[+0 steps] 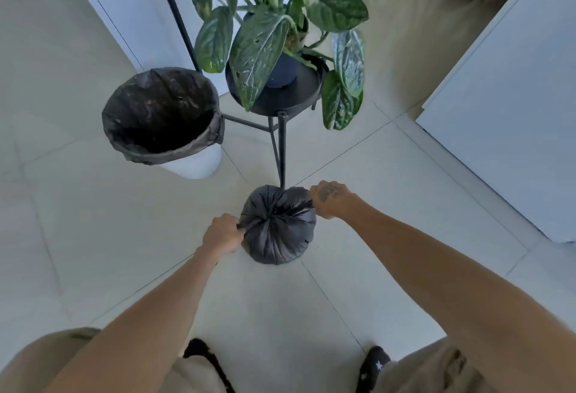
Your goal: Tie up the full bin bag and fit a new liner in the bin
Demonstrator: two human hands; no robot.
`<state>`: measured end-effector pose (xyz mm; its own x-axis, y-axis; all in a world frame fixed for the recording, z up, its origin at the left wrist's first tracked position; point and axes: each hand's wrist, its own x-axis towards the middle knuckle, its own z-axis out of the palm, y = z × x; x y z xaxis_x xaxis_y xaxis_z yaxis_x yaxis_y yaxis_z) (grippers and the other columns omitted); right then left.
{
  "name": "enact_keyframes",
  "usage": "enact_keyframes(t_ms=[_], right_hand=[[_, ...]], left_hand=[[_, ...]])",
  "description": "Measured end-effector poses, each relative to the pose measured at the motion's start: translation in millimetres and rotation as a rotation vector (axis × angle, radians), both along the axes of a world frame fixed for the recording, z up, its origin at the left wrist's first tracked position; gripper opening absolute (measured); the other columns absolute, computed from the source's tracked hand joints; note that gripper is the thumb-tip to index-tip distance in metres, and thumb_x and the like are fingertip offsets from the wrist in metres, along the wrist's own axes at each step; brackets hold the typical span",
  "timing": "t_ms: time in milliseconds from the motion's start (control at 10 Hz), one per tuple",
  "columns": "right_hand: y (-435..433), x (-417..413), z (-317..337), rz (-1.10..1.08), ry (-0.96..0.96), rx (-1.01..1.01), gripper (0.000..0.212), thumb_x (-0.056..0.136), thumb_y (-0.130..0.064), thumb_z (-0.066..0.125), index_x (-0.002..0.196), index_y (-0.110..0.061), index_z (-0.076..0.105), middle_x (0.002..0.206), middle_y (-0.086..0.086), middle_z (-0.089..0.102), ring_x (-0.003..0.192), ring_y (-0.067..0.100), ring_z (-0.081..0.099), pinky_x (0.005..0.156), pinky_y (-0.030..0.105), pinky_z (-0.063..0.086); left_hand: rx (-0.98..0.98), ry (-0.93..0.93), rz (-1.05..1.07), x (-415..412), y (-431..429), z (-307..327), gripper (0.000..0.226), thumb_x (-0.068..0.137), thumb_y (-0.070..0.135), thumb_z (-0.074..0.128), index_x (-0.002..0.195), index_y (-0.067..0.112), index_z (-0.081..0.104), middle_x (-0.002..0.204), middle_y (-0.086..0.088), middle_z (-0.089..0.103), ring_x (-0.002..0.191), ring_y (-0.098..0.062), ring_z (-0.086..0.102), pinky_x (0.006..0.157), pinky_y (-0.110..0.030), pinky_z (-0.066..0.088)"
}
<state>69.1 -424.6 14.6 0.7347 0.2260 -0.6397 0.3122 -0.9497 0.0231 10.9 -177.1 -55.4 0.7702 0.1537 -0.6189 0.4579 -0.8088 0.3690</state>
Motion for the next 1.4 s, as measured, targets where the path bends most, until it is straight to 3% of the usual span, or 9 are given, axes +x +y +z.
enact_keyframes(t_ms=[100,300,500,700,800,900,1000,1100,1400], right_hand=[[-26.8,-13.5,53.0,-0.124,0.077,0.056,0.035,0.098,-0.008,0.043,0.131,-0.012,0.053,0.127,0.012,0.058,0.11,0.034,0.06,0.088,0.039,0.053],[-112.2,-49.7,206.0,-0.421,0.149,0.142,0.023,0.086,-0.021,0.041,0.071,-0.01,0.053,0.079,0.007,0.061,0.068,0.026,0.054,0.06,0.033,0.044],[-189.9,-109.0,391.0,-0.752,0.085,0.258,0.019,0.084,-0.023,0.04,0.07,-0.015,0.051,0.073,0.003,0.052,0.066,0.024,0.045,0.061,0.032,0.037],[-248.1,-171.2,521.7,-1.093,0.107,0.367,0.021,0.096,-0.01,0.044,0.087,-0.013,0.063,0.087,0.006,0.064,0.077,0.021,0.064,0.06,0.028,0.052],[-274.7,-201.6,574.4,-1.205,-0.055,0.426,0.031,0.094,-0.056,0.051,0.075,-0.032,0.053,0.071,-0.005,0.056,0.051,0.004,0.052,0.037,0.013,0.039],[-305.6,-237.8,612.7,-1.07,-0.092,0.256,0.023,0.102,-0.027,0.047,0.11,-0.013,0.064,0.105,0.01,0.067,0.088,0.015,0.068,0.065,0.024,0.043],[-342.5,-271.8,636.3,-1.198,-0.099,0.271,0.025,0.098,-0.012,0.046,0.113,-0.001,0.063,0.101,0.01,0.068,0.087,0.021,0.068,0.066,0.029,0.045],[-394.3,-312.4,661.1,-1.597,-0.327,0.571,0.02,0.096,-0.023,0.046,0.087,-0.015,0.062,0.066,0.0,0.058,0.05,0.012,0.053,0.046,0.026,0.044],[-581.5,-476.5,707.1,-1.707,-0.475,0.603,0.02,0.084,-0.012,0.04,0.08,-0.007,0.058,0.069,0.009,0.053,0.047,0.019,0.044,0.038,0.018,0.031]], left_hand=[[-0.055,-0.027,-0.067,4.4,-25.6,64.3,0.041,0.09,0.02,0.062,0.053,0.018,0.045,0.059,-0.004,0.054,0.057,-0.023,0.053,0.059,-0.033,0.052],[-0.167,-0.036,-0.197,10.3,-91.8,247.8,0.038,0.09,0.025,0.063,0.054,0.017,0.056,0.06,-0.005,0.062,0.055,-0.018,0.055,0.05,-0.025,0.044],[-0.218,-0.052,-0.369,4.7,-170.8,435.0,0.034,0.085,0.025,0.063,0.057,0.012,0.047,0.058,-0.01,0.048,0.052,-0.02,0.044,0.051,-0.031,0.038],[-0.274,-0.08,-0.541,-2.1,-257.7,576.0,0.044,0.087,0.027,0.068,0.053,0.017,0.043,0.056,-0.003,0.054,0.049,-0.017,0.047,0.048,-0.026,0.035],[-0.337,-0.089,-0.624,-2.4,-304.6,621.6,0.039,0.087,0.025,0.068,0.056,0.015,0.046,0.057,-0.004,0.052,0.048,-0.018,0.044,0.046,-0.024,0.034],[-0.37,-0.084,-0.734,-7.7,-350.1,655.0,0.029,0.088,0.023,0.068,0.064,0.009,0.059,0.06,-0.003,0.055,0.048,-0.016,0.048,0.04,-0.021,0.038],[-0.387,-0.103,-0.839,-17.5,-408.0,682.7,0.028,0.089,0.025,0.068,0.082,-0.002,0.07,0.063,-0.001,0.057,0.05,-0.013,0.05,0.04,-0.022,0.041],[-0.397,-0.123,-0.957,-38.7,-478.6,707.8,0.031,0.09,0.025,0.068,0.088,-0.007,0.069,0.065,-0.003,0.055,0.052,-0.015,0.048,0.041,-0.024,0.04],[-0.44,-0.185,-1.226,-179.9,-732.0,768.8,0.033,0.085,0.023,0.07,0.059,0.012,0.054,0.051,0.0,0.047,0.045,-0.015,0.043,0.042,-0.023,0.035]])
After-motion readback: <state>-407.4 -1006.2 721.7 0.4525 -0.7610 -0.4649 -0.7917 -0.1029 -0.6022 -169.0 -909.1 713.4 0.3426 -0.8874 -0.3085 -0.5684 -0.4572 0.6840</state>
